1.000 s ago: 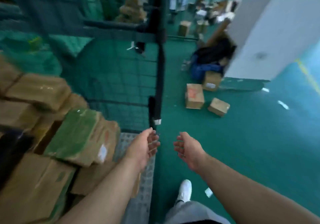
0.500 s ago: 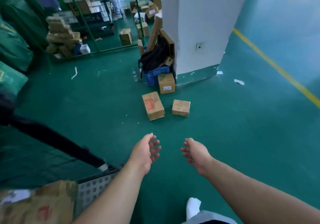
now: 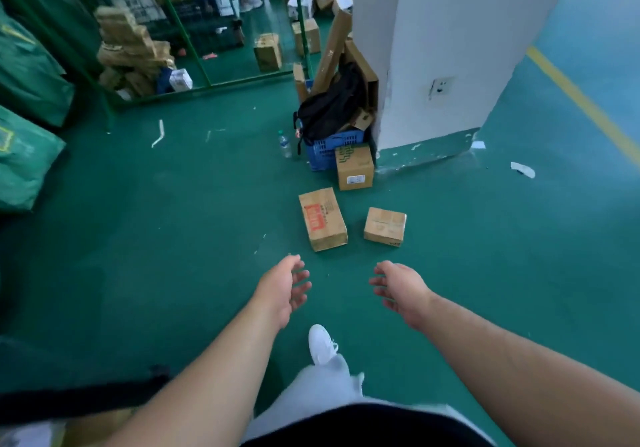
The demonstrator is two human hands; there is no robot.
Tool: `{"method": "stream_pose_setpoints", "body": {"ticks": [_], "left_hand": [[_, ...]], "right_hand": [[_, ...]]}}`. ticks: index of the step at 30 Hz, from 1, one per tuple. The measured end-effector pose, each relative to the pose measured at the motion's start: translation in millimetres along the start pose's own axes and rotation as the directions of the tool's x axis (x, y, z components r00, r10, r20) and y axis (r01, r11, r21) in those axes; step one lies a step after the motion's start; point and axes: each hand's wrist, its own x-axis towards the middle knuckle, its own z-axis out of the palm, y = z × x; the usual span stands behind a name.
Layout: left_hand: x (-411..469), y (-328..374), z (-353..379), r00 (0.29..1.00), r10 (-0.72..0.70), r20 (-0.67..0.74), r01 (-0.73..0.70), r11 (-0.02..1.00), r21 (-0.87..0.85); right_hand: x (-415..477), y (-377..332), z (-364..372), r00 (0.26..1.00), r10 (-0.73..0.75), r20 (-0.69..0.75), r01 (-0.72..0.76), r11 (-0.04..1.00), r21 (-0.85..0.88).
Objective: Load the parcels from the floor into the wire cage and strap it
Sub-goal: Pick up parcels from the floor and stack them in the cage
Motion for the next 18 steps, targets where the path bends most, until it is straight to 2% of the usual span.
{"method": "stream_pose_setpoints", "body": {"ticks": [5, 8, 11, 13, 18], "left_hand": [[76, 68, 11, 1.0, -0.002, 0.027, -0.001, 0.992, 0.126], [112, 100, 22, 1.0, 0.02, 0.019, -0.023, 0.985, 0.173], [155, 110, 30, 0.999, -0.033, -0.006, 0.034, 0.984, 0.175], [189, 106, 34, 0.998, -0.055, -0.037, 0.06, 0.984, 0.168], [298, 77, 50, 0.983, -0.144, -0.114, 0.158, 0.979, 0.127]], "right_hand": [[41, -39, 8, 0.997, 0.062, -0.041, -0.062, 0.998, -0.01], [53, -66, 13, 0.998, 0.063, 0.03, -0.056, 0.978, -0.199], [82, -79, 19, 0.985, 0.083, 0.148, -0.013, 0.909, -0.417], [116, -84, 21, 0.977, 0.106, 0.184, -0.001, 0.868, -0.496], [245, -88, 30, 0.949, 0.261, 0.179, -0.089, 0.764, -0.639]]}}
